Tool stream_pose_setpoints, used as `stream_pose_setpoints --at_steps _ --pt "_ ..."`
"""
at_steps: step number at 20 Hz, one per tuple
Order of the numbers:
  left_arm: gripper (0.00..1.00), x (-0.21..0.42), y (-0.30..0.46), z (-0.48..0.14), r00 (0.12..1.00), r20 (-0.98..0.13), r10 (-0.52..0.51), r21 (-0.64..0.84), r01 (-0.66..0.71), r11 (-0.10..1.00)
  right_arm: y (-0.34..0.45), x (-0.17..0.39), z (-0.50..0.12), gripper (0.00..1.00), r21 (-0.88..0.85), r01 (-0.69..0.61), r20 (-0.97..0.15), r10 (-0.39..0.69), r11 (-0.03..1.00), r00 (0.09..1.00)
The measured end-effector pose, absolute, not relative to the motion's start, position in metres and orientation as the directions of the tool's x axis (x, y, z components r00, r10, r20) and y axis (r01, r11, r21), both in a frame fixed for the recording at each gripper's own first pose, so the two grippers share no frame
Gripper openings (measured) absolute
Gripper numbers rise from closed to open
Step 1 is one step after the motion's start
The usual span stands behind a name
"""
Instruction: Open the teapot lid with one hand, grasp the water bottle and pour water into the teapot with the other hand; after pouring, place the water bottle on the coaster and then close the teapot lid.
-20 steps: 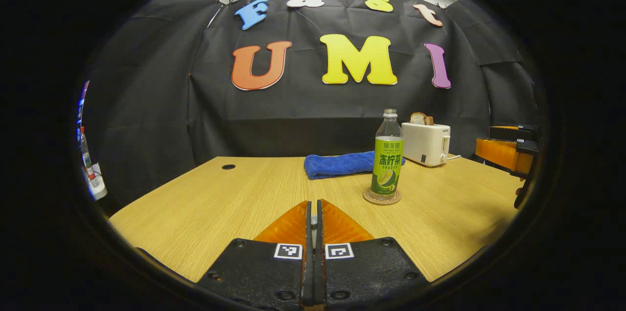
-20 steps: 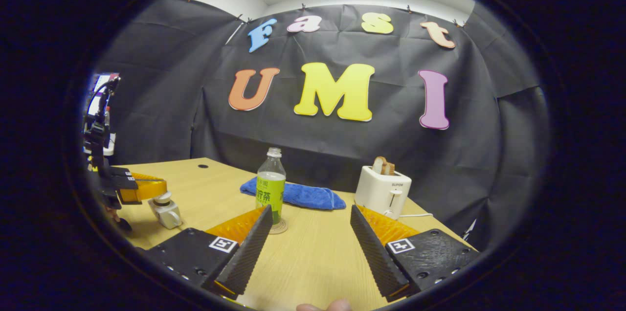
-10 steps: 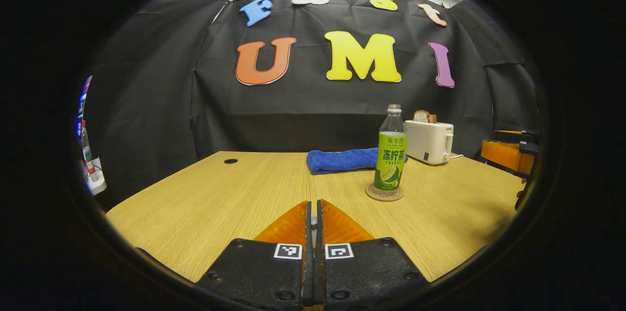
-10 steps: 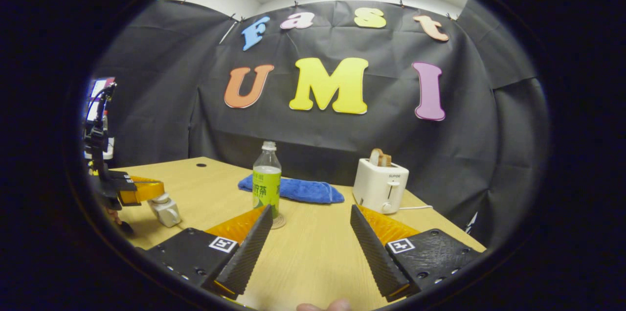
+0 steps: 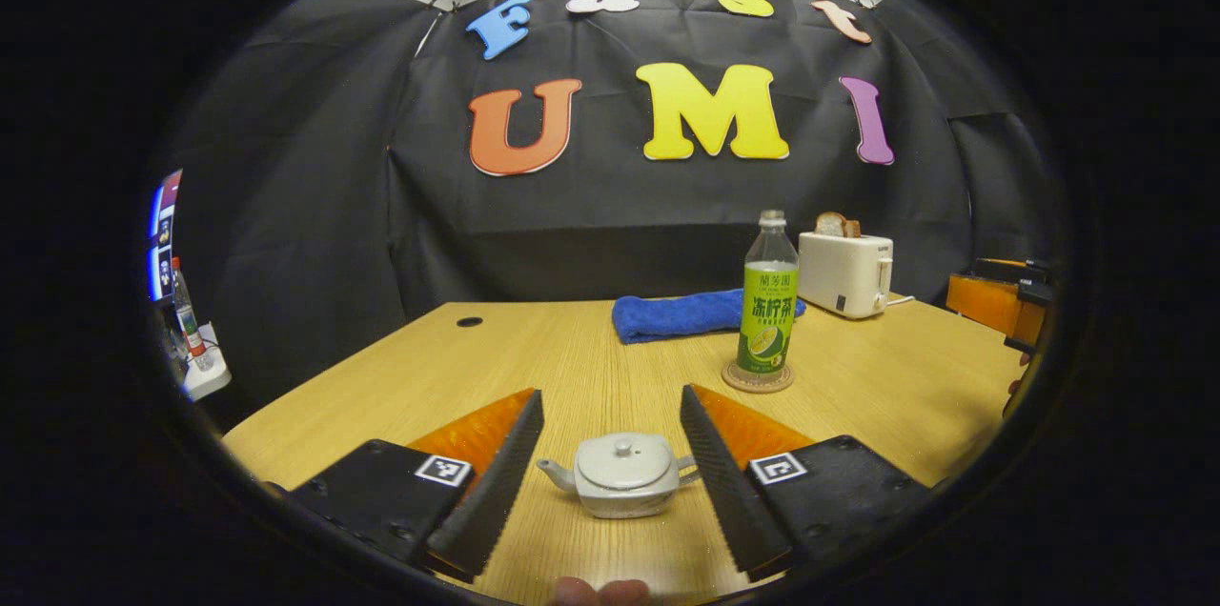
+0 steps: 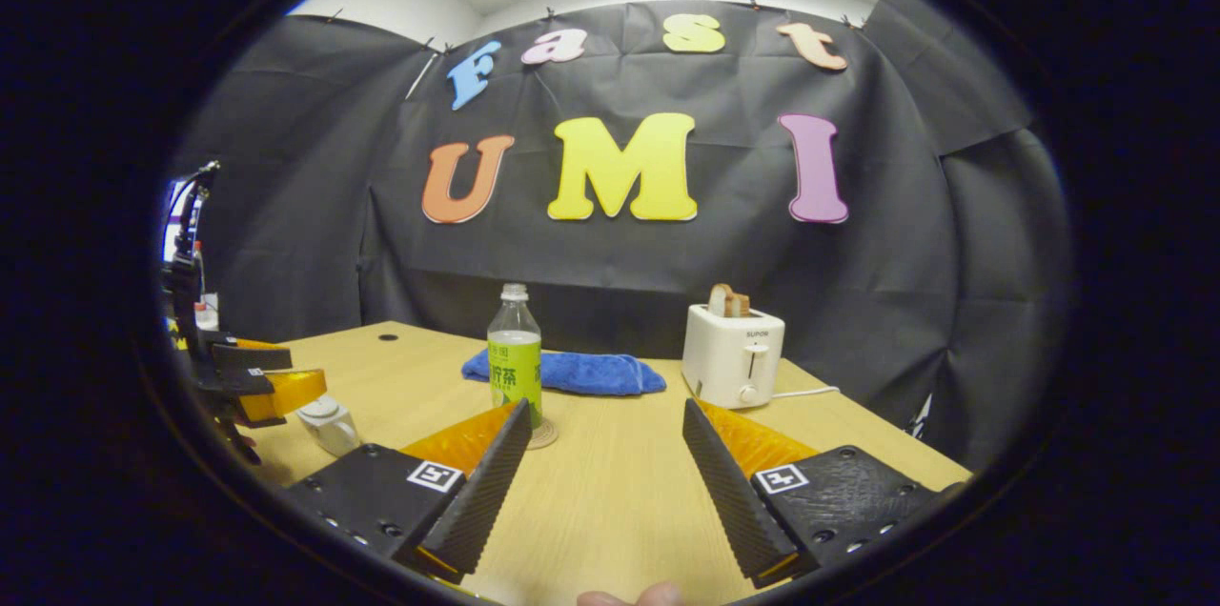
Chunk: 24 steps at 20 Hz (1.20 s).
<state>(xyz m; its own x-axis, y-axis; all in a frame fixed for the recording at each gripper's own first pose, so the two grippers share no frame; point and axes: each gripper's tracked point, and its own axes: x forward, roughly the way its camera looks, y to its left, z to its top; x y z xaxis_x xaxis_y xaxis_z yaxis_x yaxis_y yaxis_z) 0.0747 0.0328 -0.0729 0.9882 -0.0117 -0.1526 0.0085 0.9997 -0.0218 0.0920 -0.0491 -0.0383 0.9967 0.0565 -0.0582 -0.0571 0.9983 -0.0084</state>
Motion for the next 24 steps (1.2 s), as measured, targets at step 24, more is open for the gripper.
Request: stream_pose_setpoints --at_steps 24 --pt "1.0 -0.008 -0.002 0.015 1.0 0.025 0.01 0.002 -0.01 1.0 -0.046 -0.002 0.007 0.95 -0.043 0.072 0.056 -0.07 0.996 0.996"
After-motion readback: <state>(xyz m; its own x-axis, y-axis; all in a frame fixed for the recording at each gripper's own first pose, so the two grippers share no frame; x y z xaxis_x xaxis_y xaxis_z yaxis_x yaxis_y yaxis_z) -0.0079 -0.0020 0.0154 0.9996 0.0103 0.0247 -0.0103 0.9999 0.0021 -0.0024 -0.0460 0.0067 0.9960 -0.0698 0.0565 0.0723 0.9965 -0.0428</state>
